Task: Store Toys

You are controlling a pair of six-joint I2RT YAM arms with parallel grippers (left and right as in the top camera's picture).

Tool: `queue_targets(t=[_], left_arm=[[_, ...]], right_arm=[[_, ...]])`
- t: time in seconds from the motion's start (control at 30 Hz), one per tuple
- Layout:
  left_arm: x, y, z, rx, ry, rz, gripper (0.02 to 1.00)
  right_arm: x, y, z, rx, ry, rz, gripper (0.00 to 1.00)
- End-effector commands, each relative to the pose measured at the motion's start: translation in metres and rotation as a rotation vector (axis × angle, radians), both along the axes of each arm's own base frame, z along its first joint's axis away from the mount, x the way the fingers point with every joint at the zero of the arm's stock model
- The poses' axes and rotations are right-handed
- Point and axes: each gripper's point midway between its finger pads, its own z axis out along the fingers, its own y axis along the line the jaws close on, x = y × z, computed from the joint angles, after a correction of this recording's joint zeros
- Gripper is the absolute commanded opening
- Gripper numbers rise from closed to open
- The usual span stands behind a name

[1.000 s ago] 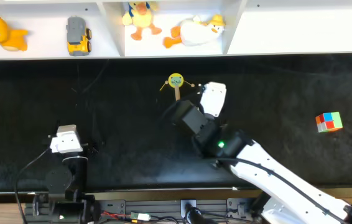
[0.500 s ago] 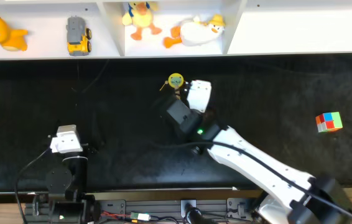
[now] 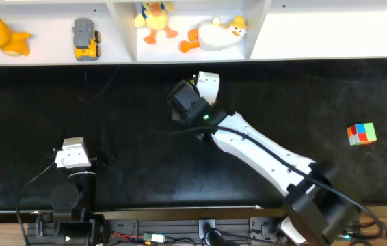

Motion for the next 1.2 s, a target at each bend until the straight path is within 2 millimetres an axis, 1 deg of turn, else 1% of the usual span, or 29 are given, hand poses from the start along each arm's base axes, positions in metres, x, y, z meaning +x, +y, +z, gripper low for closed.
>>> queue_targets(t=[0.03,0.2,0.33,0.63,0.77,1.0,1.2], left_arm=[[-0.001,0.001,0.002,0.023,-0.007,0.007,0.998],[-0.001,0.001,0.002,0.023,-0.007,0.006,0.998],[-0.001,0.001,0.002,0.023,-0.007,0.007,0.998],[-0.001,0.001,0.002,0.023,-0.007,0.007,0.998],[-0.001,0.001,0.002,0.023,-0.007,0.006,0.998],[-0.001,0.001,0.002,0.023,-0.007,0.007,0.998],[-0.001,0.001,0.002,0.023,-0.007,0.006,0.998]], right_arm=[[0.006,0.010,-0.003,0.028,0.033,0.031,0.996],[0.004,0.008,-0.017,0.014,0.083,0.062,0.998],[0.004,0.007,-0.022,-0.004,0.092,0.076,0.998],[0.005,0.008,-0.026,-0.056,0.089,0.173,0.980],[0.006,0.007,-0.026,-0.070,0.082,0.186,0.978],[0.016,0.013,-0.024,-0.071,0.039,0.217,0.976],[0.017,0.018,-0.042,-0.075,0.070,0.215,0.974]])
